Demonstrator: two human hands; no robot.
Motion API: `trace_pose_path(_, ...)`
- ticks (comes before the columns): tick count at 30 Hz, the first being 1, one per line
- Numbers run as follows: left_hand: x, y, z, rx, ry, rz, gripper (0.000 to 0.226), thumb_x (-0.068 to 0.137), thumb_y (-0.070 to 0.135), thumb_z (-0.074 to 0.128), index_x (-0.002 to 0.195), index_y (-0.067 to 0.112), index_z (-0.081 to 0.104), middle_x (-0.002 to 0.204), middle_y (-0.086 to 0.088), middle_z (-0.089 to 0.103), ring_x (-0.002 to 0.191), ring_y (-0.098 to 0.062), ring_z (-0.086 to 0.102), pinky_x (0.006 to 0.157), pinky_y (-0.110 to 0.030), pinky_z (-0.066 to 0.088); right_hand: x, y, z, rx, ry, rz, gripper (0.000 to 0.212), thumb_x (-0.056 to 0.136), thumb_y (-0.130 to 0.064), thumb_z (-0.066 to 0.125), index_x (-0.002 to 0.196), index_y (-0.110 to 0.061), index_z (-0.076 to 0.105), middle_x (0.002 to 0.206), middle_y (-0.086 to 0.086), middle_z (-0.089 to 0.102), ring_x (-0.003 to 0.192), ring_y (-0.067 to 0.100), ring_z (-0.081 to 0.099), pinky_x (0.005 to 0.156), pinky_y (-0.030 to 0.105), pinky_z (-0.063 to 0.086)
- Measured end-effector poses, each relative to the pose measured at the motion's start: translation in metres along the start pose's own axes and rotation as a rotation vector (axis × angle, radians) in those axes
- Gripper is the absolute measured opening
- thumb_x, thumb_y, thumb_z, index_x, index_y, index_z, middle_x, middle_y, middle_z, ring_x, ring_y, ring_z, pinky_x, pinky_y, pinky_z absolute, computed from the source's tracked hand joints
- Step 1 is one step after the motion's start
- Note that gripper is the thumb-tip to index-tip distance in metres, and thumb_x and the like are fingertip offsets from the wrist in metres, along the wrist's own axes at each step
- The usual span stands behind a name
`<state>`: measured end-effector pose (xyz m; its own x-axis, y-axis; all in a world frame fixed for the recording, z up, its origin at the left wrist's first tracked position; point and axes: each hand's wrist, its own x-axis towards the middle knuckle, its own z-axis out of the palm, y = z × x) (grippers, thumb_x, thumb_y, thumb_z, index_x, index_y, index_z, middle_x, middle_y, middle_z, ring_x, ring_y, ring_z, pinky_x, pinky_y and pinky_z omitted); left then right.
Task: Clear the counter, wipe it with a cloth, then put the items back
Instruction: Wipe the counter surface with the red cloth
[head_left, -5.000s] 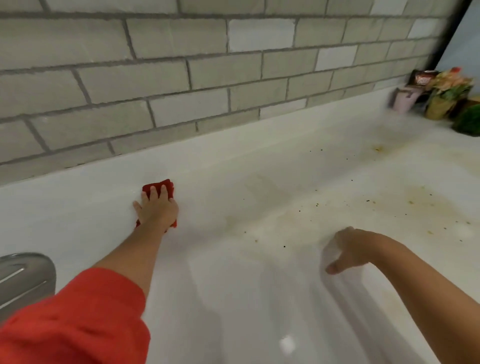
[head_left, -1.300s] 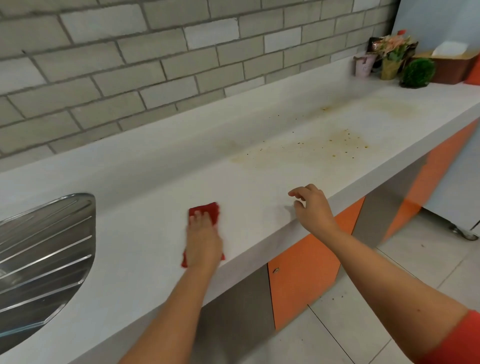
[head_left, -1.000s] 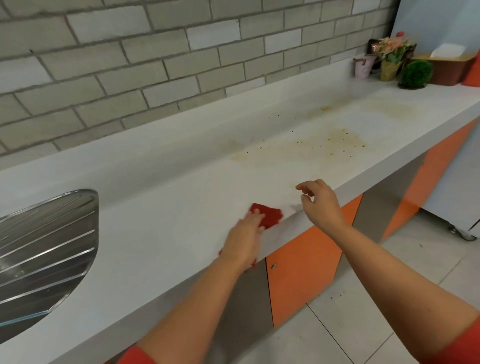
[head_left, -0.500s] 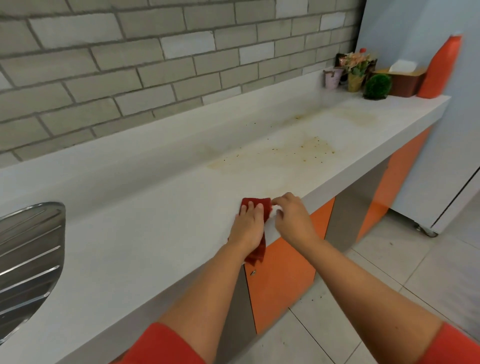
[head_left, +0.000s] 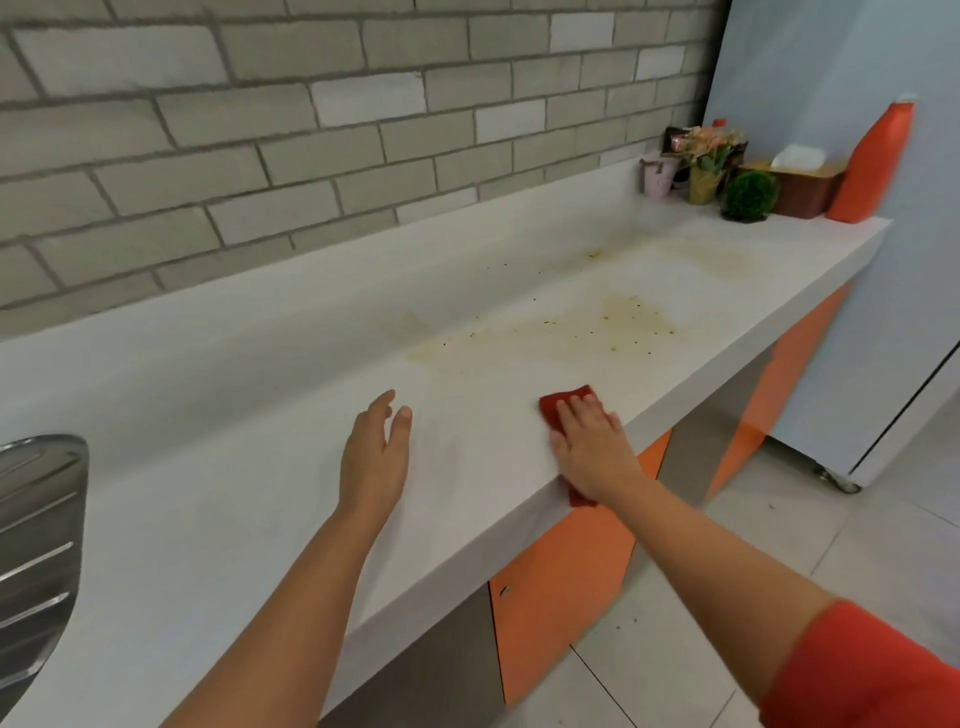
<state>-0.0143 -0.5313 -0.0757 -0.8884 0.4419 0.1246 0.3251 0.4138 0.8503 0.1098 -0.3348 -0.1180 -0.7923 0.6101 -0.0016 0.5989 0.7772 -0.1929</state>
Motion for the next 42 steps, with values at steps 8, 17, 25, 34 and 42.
trace_pose_path(8, 0.041, -0.028, 0.006, 0.168, -0.013, 0.07, 0.043, 0.101, 0.03, 0.032, 0.143, 0.02, 0.036, 0.15, -0.001, 0.031, 0.141, -0.019, 0.022, 0.115, -0.034, 0.018, 0.035, -0.04, 0.001, -0.077, -0.075, 0.098, 0.059, 0.1, -0.041, 0.013, 0.151, -0.012, 0.005, 0.159, 0.012, -0.001, 0.147, 0.028, -0.003, 0.12, 0.044, 0.003)
trace_pose_path(17, 0.103, -0.045, 0.01, 0.457, -0.071, 0.074, 0.048, 0.102, 0.034, 0.025, 0.148, 0.018, 0.027, 0.159, 0.0, 0.006, 0.147, -0.024, 0.002, 0.119, -0.04, 0.004, 0.032, 0.001, -0.007, -0.082, -0.095, 0.025, 0.051, 0.102, -0.032, 0.016, 0.152, -0.022, 0.006, 0.16, 0.002, -0.004, 0.147, 0.015, -0.008, 0.118, 0.04, -0.003)
trace_pose_path(25, 0.15, -0.066, 0.004, 0.458, -0.122, 0.064, 0.051, 0.103, 0.033, 0.02, 0.149, 0.013, 0.02, 0.159, -0.001, 0.003, 0.147, -0.021, -0.002, 0.119, -0.041, -0.001, 0.086, -0.063, 0.007, -0.06, -0.085, -0.084, 0.053, 0.1, -0.027, 0.02, 0.151, -0.024, 0.008, 0.16, 0.003, -0.001, 0.147, 0.021, -0.005, 0.118, 0.038, 0.001)
trace_pose_path(34, 0.208, -0.083, 0.001, 0.429, -0.148, 0.06, 0.051, 0.103, 0.03, 0.018, 0.149, 0.009, 0.018, 0.159, -0.002, 0.005, 0.147, -0.017, -0.001, 0.117, -0.036, -0.006, 0.087, -0.032, 0.004, -0.013, -0.082, -0.127, 0.056, 0.095, -0.043, 0.008, 0.149, -0.032, 0.016, 0.159, -0.007, 0.008, 0.147, 0.011, 0.003, 0.118, 0.035, 0.001)
trace_pose_path(42, 0.248, -0.09, 0.004, 0.441, -0.163, 0.057, 0.051, 0.103, 0.03, 0.015, 0.149, 0.009, 0.015, 0.159, -0.002, 0.002, 0.147, -0.018, -0.003, 0.117, -0.035, -0.006, 0.125, -0.151, 0.035, 0.022, -0.072, -0.428, 0.05, 0.1, -0.025, 0.028, 0.149, -0.028, 0.019, 0.158, -0.004, 0.013, 0.147, 0.015, 0.005, 0.118, 0.036, 0.004)
